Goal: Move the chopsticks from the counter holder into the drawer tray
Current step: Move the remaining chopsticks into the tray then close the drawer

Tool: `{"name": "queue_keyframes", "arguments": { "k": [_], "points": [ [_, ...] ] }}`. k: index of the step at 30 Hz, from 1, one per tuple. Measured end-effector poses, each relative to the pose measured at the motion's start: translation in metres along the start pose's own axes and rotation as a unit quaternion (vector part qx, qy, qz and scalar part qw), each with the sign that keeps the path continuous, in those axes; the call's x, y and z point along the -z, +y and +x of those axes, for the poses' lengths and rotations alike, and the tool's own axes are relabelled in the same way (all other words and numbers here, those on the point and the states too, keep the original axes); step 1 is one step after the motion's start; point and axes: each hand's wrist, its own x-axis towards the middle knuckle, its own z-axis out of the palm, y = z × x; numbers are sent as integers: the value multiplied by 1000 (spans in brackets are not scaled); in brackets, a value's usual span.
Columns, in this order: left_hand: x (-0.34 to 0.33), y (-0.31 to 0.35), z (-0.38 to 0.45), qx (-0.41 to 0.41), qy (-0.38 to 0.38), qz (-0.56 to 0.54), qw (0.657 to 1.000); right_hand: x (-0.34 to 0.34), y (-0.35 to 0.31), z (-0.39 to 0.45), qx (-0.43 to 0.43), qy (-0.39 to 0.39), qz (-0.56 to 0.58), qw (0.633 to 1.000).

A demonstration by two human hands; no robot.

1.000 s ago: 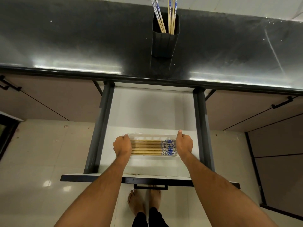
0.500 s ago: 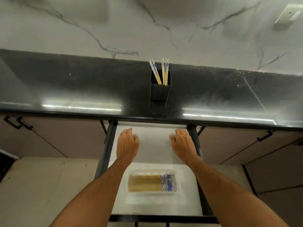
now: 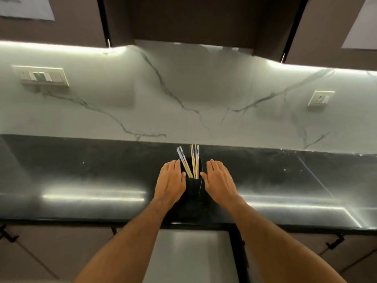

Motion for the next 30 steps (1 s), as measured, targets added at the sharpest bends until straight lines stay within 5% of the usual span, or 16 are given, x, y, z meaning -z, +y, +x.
{"name": "queue_keyframes", "arguments": {
  "k": [20,30],
  "points": [
    [-88,-36,86,24,-59,-27,998,-117,6,105,-11,-137,67,988],
    [-128,-57,114,77,-79,-53,993,-160,11,124,-8,-146,66,987]
  ]
}}
